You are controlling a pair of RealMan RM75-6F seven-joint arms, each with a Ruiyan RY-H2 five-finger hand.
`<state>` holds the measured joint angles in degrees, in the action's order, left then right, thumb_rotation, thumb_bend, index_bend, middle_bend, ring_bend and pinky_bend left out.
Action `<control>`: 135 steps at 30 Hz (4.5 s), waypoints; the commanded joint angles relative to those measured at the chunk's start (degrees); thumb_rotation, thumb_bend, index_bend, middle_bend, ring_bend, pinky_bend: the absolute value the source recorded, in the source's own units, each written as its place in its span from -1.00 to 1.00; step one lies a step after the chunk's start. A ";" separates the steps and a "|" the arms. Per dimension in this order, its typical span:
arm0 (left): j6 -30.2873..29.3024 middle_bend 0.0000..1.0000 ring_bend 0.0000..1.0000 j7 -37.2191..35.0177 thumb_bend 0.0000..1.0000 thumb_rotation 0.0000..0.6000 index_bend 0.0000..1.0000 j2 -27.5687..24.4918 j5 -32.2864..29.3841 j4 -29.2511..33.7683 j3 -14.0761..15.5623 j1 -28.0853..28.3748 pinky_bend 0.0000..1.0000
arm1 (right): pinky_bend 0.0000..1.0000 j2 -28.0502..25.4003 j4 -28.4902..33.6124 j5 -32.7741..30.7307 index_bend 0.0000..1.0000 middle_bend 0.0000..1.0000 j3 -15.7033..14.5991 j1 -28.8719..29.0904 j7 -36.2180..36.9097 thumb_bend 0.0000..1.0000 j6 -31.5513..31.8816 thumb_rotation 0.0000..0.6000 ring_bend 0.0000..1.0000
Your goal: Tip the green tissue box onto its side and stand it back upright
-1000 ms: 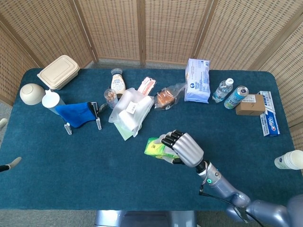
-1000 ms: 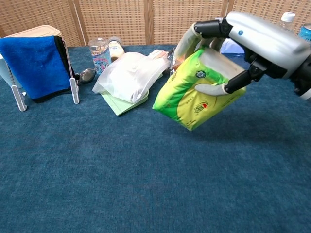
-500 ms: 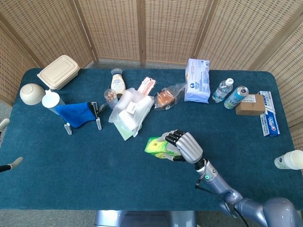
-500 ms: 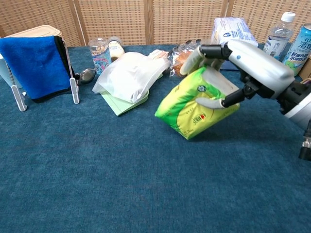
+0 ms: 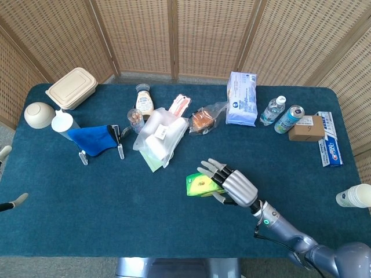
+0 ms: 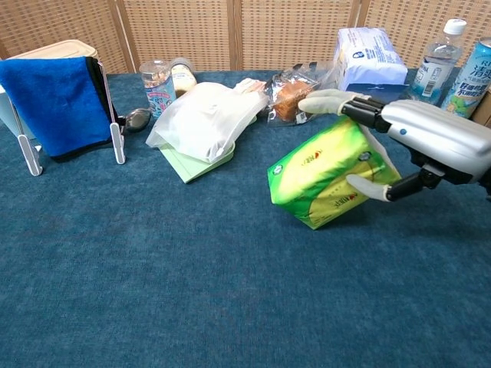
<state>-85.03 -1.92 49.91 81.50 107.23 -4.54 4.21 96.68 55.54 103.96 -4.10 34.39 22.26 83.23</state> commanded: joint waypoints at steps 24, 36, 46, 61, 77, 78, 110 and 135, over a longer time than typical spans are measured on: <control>-0.48 -1.00 -1.00 -5.42 -0.96 1.00 -0.94 -1.74 1.61 -1.01 0.41 -0.59 -1.00 | -0.82 -27.13 48.33 -19.83 -1.00 -1.00 3.26 4.51 -31.52 -0.64 -27.37 0.89 -1.00; -0.28 -1.00 -1.00 -5.99 -0.95 1.00 -0.94 -1.84 1.34 -1.38 0.31 -0.48 -1.00 | -0.81 -20.66 47.16 -29.87 -1.00 -1.00 7.84 6.77 -40.37 -0.74 -30.00 0.87 -1.00; 0.12 -1.00 -1.00 -5.95 -0.96 1.00 -0.94 -1.80 0.67 -1.58 0.11 -0.27 -1.00 | -0.71 -15.16 41.71 -31.93 -0.97 -0.70 8.30 7.10 -38.58 -0.64 -31.20 1.00 -0.77; -0.04 -1.00 -1.00 -5.63 -0.95 1.00 -0.93 -1.80 0.50 -1.44 0.13 -0.40 -1.00 | -0.24 -13.52 39.83 -24.19 -0.10 -0.04 7.03 4.52 -34.98 -0.09 -25.79 1.00 -0.13; 0.45 -1.00 -1.00 -3.74 -0.95 1.00 -0.93 -1.29 0.46 -0.90 0.27 -0.08 -1.00 | -0.06 -0.34 22.42 -5.21 0.03 0.03 9.30 2.22 -9.85 0.10 -2.87 1.00 -0.09; 0.49 -1.00 -1.00 -3.59 -0.95 1.00 -0.93 -1.26 0.49 -0.86 0.31 -0.06 -1.00 | -0.06 0.84 20.95 -4.92 0.04 0.03 9.34 2.18 -8.76 0.12 -2.10 1.00 -0.09; 0.93 -1.00 -1.00 -2.84 -0.95 1.00 -0.93 -1.08 -0.18 -0.39 0.32 0.07 -1.00 | -0.34 5.43 -4.55 1.35 -0.67 -0.64 1.02 -0.67 3.94 -0.20 6.14 1.00 -0.78; 0.23 -1.00 -1.00 -5.05 -0.95 1.00 -0.93 -1.71 1.15 -0.52 0.65 -0.40 -1.00 | -0.91 -14.46 22.04 0.09 -1.00 -1.00 -2.58 -2.90 -8.31 -1.00 0.45 1.00 -1.00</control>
<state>-84.77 -6.93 48.23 82.62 106.74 -3.90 3.84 83.96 75.76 104.76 -6.41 32.08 14.67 84.41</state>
